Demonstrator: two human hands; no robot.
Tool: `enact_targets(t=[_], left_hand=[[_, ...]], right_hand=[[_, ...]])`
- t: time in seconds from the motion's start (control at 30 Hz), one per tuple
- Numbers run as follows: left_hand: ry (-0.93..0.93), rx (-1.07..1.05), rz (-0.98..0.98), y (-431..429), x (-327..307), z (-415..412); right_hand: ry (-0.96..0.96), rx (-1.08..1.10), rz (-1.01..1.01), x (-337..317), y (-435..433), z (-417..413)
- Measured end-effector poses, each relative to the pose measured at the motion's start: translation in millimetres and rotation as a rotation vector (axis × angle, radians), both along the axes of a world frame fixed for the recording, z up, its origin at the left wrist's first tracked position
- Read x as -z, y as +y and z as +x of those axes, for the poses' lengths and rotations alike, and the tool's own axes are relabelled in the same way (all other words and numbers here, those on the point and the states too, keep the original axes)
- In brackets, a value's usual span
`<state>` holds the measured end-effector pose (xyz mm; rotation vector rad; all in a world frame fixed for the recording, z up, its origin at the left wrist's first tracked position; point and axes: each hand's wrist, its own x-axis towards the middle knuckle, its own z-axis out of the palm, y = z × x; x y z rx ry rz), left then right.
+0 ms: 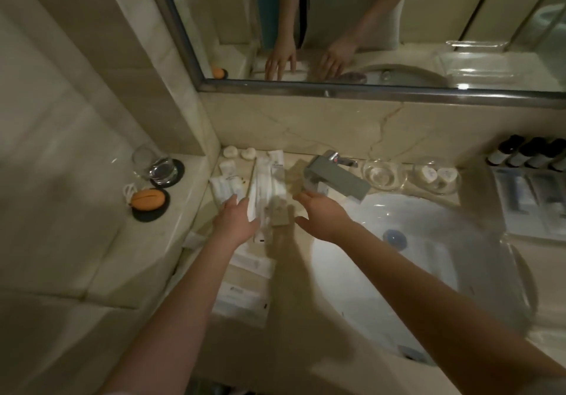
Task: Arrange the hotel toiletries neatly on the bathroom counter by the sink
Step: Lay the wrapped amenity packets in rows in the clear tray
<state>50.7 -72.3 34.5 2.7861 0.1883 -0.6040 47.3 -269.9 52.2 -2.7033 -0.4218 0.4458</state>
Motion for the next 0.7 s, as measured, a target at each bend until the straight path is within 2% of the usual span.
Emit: enact_targets(t=[0.1, 0.27, 0.43, 0.7], left_hand=[[0.087, -0.112, -0.039, 21.0, 19.5, 6.4], [0.042, -0.320, -0.062, 31.1, 40.3, 14.1], [0.025, -0.449, -0.069, 30.3, 49.4, 27.2], [0.080, -0.653, -0.274, 28.1, 56.4, 39.3]], right_hand=[[0.112, 0.018, -0.008, 15.8, 22.6, 19.1], [0.249, 0.170, 0.022, 43.2, 49.3, 42.1], [0.258, 0.354, 0.013, 68.5, 71.9, 55.5], [0.324, 0.566, 0.021, 80.6, 90.9, 65.3]])
